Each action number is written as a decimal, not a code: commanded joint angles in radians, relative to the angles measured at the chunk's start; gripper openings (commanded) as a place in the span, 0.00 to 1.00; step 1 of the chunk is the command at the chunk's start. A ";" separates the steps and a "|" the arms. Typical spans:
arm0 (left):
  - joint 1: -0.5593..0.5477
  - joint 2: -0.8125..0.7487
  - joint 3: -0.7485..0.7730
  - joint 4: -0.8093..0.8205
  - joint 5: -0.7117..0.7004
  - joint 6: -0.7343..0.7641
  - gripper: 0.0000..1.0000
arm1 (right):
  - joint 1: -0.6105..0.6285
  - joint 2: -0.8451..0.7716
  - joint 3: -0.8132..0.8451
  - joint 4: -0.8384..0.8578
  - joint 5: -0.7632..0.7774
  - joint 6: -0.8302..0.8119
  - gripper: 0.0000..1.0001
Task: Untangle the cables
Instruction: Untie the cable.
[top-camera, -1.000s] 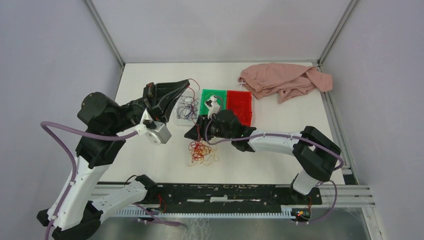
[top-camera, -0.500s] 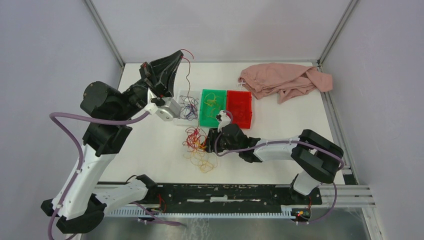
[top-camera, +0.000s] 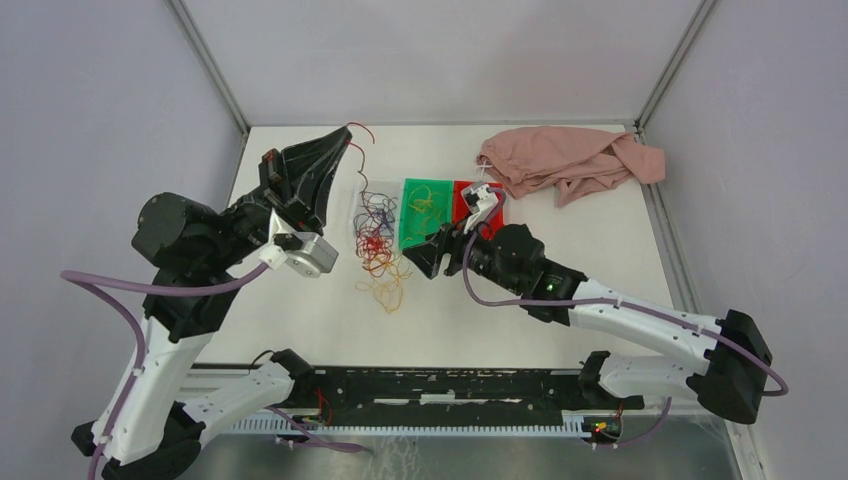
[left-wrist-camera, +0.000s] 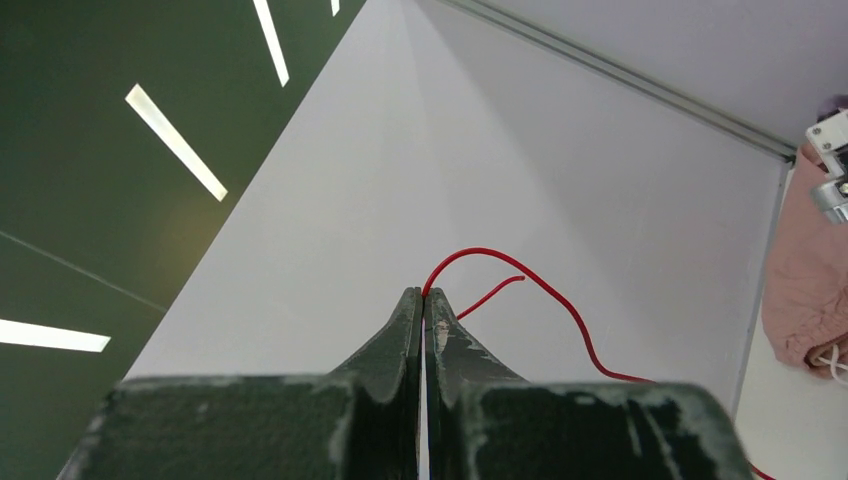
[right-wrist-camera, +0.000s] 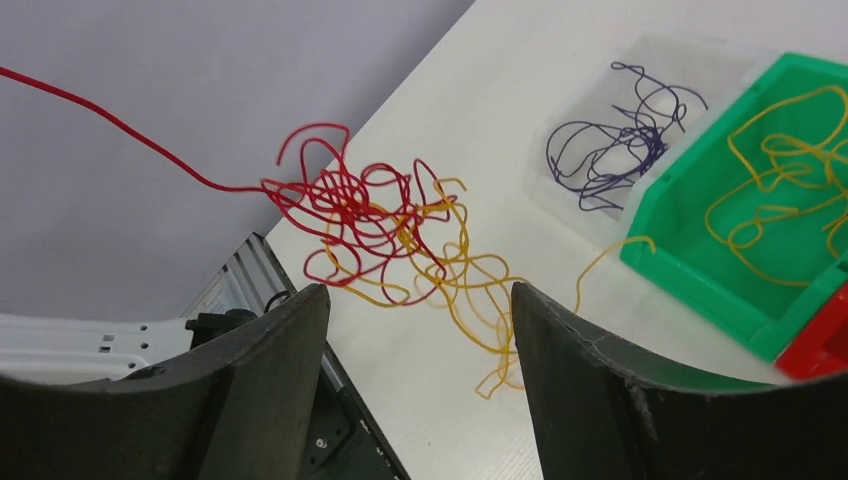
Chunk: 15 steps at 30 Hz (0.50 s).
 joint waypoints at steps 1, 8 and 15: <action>-0.003 0.008 -0.008 -0.039 0.018 -0.023 0.03 | 0.003 -0.018 0.022 0.027 -0.113 -0.163 0.73; -0.004 -0.017 -0.066 -0.084 -0.003 -0.019 0.03 | 0.003 0.034 0.008 0.288 -0.310 -0.154 0.69; -0.003 -0.037 -0.106 -0.112 -0.036 0.000 0.03 | 0.003 0.110 0.032 0.387 -0.426 -0.083 0.54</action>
